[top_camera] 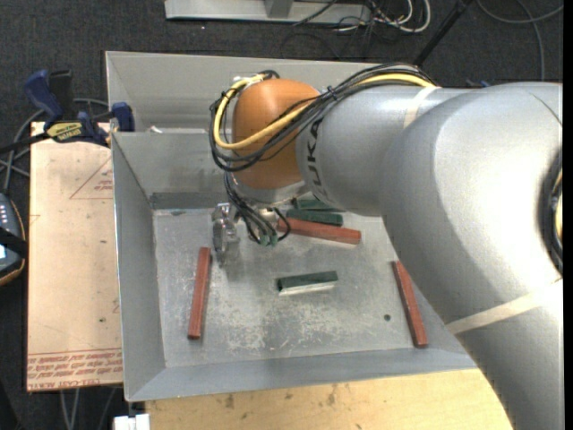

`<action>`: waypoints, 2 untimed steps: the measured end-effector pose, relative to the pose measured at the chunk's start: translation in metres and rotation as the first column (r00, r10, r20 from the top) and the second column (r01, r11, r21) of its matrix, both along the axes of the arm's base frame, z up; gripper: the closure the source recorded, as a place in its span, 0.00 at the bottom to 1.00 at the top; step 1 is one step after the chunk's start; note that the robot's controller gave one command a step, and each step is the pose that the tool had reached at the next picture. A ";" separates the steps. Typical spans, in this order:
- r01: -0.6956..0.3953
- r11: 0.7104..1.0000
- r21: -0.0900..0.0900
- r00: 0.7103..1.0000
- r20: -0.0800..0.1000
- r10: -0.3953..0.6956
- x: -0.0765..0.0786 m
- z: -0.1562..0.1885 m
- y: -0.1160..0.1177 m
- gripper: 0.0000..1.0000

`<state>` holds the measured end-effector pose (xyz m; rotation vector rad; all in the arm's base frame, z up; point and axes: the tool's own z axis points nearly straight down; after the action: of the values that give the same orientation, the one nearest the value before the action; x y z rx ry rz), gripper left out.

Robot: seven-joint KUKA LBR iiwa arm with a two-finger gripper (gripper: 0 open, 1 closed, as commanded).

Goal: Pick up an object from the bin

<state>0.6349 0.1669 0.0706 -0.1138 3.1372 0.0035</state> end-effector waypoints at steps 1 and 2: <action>0.000 1.000 0.000 1.000 0.000 0.000 0.000 0.000 0.000 0.00; -0.022 1.000 -0.004 1.000 0.006 0.022 -0.004 0.070 -0.095 0.00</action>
Offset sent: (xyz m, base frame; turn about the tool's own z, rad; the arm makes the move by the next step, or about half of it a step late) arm 0.0000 0.0000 0.0000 0.0000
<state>0.6311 0.0718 0.1403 -0.1481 3.1299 -0.0036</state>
